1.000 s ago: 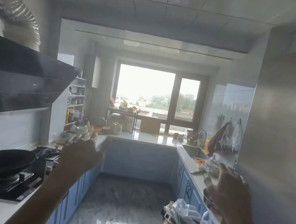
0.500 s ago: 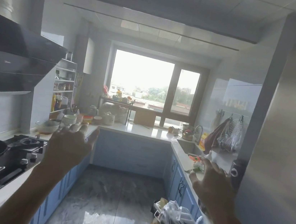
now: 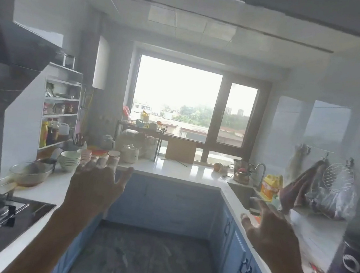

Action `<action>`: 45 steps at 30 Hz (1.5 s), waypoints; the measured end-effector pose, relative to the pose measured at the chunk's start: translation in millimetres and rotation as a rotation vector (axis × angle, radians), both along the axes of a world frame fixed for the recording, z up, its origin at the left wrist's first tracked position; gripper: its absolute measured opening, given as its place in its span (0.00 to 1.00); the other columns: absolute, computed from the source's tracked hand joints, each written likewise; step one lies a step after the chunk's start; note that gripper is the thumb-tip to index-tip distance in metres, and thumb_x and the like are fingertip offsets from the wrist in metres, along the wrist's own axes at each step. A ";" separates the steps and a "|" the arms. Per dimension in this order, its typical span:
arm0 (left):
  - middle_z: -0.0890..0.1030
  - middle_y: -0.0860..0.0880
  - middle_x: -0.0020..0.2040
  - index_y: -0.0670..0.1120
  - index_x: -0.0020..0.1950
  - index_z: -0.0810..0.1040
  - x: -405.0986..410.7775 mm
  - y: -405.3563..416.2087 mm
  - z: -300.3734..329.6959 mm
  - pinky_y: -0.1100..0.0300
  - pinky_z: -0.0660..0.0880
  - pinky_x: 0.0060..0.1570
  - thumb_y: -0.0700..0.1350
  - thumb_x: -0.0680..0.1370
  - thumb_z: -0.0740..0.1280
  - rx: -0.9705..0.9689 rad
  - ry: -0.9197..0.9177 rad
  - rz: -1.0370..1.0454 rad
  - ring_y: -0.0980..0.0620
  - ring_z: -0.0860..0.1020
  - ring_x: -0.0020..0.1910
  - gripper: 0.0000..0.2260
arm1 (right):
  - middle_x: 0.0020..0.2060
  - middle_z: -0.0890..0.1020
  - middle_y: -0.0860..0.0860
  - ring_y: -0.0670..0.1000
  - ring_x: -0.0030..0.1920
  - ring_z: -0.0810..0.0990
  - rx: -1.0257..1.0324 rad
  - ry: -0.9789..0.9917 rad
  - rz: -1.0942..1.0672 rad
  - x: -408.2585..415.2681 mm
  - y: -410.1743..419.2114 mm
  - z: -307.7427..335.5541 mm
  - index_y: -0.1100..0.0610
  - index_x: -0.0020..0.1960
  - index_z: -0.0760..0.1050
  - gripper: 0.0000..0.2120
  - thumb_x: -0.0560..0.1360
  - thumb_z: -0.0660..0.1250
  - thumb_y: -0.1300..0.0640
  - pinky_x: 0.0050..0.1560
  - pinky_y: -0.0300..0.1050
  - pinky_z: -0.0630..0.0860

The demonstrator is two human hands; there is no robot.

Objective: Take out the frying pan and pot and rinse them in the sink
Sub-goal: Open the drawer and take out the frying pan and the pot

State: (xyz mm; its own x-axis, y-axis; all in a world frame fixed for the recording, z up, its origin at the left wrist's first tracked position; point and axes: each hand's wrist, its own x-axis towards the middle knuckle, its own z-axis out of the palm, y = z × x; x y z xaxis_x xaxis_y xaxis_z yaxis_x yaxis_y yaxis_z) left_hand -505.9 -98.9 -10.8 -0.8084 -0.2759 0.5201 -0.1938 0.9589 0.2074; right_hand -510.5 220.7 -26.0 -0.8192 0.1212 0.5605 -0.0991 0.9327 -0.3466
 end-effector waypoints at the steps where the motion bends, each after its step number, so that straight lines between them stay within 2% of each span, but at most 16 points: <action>1: 0.70 0.45 0.72 0.49 0.72 0.67 -24.9 -2.4 -1.1 0.49 0.62 0.69 0.64 0.78 0.49 -0.003 -0.010 -0.006 0.45 0.69 0.70 0.29 | 0.64 0.76 0.51 0.54 0.63 0.75 -0.010 -0.003 0.000 -24.5 -2.3 -1.2 0.52 0.68 0.69 0.24 0.73 0.67 0.49 0.62 0.49 0.70; 8: 0.69 0.46 0.73 0.49 0.73 0.65 -220.2 3.0 -32.6 0.50 0.62 0.70 0.63 0.78 0.52 0.056 -0.014 -0.052 0.45 0.66 0.72 0.28 | 0.65 0.75 0.50 0.53 0.62 0.75 -0.076 -0.029 0.019 -217.8 7.5 -38.3 0.50 0.68 0.69 0.24 0.73 0.67 0.49 0.59 0.47 0.71; 13: 0.72 0.48 0.70 0.51 0.73 0.64 -385.1 32.6 -42.4 0.50 0.65 0.67 0.62 0.78 0.53 0.037 -0.002 -0.061 0.46 0.70 0.69 0.27 | 0.65 0.75 0.50 0.54 0.62 0.75 -0.135 -0.057 0.024 -381.2 35.1 -54.9 0.51 0.67 0.70 0.23 0.73 0.67 0.50 0.59 0.49 0.71; 19: 0.70 0.50 0.71 0.52 0.72 0.66 -571.9 50.5 -37.7 0.50 0.64 0.67 0.64 0.78 0.48 0.127 -0.056 -0.066 0.48 0.67 0.71 0.28 | 0.65 0.75 0.50 0.54 0.63 0.74 -0.162 -0.099 0.021 -569.2 52.4 -36.8 0.50 0.68 0.68 0.23 0.74 0.66 0.49 0.59 0.49 0.71; 23: 0.71 0.49 0.71 0.51 0.71 0.67 -689.6 56.1 -50.3 0.51 0.63 0.68 0.64 0.78 0.47 0.128 -0.077 -0.102 0.49 0.68 0.70 0.28 | 0.66 0.74 0.47 0.52 0.64 0.73 -0.178 -0.131 0.065 -683.4 47.5 -51.2 0.47 0.68 0.68 0.23 0.74 0.65 0.49 0.59 0.48 0.70; 27: 0.73 0.49 0.69 0.50 0.71 0.68 -816.2 53.1 -77.0 0.51 0.65 0.65 0.64 0.78 0.49 0.174 -0.059 -0.178 0.47 0.71 0.68 0.28 | 0.66 0.74 0.47 0.51 0.64 0.73 -0.187 -0.180 0.054 -801.1 44.4 -79.9 0.47 0.67 0.69 0.22 0.74 0.66 0.49 0.59 0.46 0.70; 31: 0.75 0.49 0.68 0.53 0.70 0.68 -942.0 39.6 -103.9 0.49 0.70 0.59 0.64 0.78 0.50 0.312 -0.079 -0.289 0.44 0.74 0.64 0.25 | 0.62 0.77 0.50 0.52 0.63 0.74 -0.289 -0.227 0.137 -919.6 45.4 -100.0 0.50 0.64 0.72 0.20 0.73 0.67 0.52 0.58 0.44 0.69; 33: 0.78 0.51 0.64 0.54 0.68 0.71 -1004.4 35.0 -127.6 0.49 0.71 0.57 0.62 0.79 0.53 0.319 -0.143 -0.346 0.45 0.76 0.62 0.22 | 0.58 0.78 0.51 0.51 0.61 0.75 -0.362 -0.291 0.139 -975.5 43.7 -113.2 0.51 0.63 0.73 0.18 0.74 0.67 0.53 0.55 0.41 0.68; 35: 0.80 0.54 0.60 0.54 0.66 0.72 -1058.1 37.4 -156.8 0.51 0.72 0.55 0.60 0.79 0.55 0.394 -0.232 -0.418 0.49 0.78 0.59 0.20 | 0.55 0.79 0.50 0.49 0.58 0.76 -0.447 -0.391 0.152 -1024.0 43.7 -133.9 0.51 0.63 0.74 0.17 0.74 0.67 0.54 0.57 0.41 0.69; 39: 0.81 0.55 0.56 0.57 0.64 0.73 -1138.8 58.7 -225.9 0.54 0.72 0.56 0.58 0.79 0.57 0.564 -0.458 -0.493 0.53 0.80 0.54 0.16 | 0.54 0.80 0.49 0.49 0.57 0.78 -0.512 -0.564 0.162 -1108.2 53.7 -197.4 0.50 0.59 0.75 0.14 0.74 0.68 0.55 0.62 0.48 0.73; 43: 0.79 0.57 0.54 0.59 0.63 0.73 -1198.4 81.9 -303.1 0.56 0.73 0.57 0.57 0.78 0.60 0.772 -0.635 -0.502 0.57 0.78 0.53 0.15 | 0.54 0.81 0.47 0.44 0.56 0.78 -0.584 -0.749 0.200 -1173.3 58.1 -265.5 0.47 0.57 0.75 0.12 0.74 0.68 0.54 0.55 0.39 0.72; 45: 0.81 0.55 0.55 0.60 0.62 0.74 -1226.9 95.3 -343.4 0.59 0.74 0.57 0.56 0.77 0.61 0.887 -0.691 -0.490 0.58 0.78 0.53 0.14 | 0.54 0.81 0.46 0.42 0.55 0.78 -0.617 -0.833 0.225 -1206.4 62.4 -302.8 0.45 0.55 0.76 0.11 0.74 0.68 0.53 0.55 0.40 0.72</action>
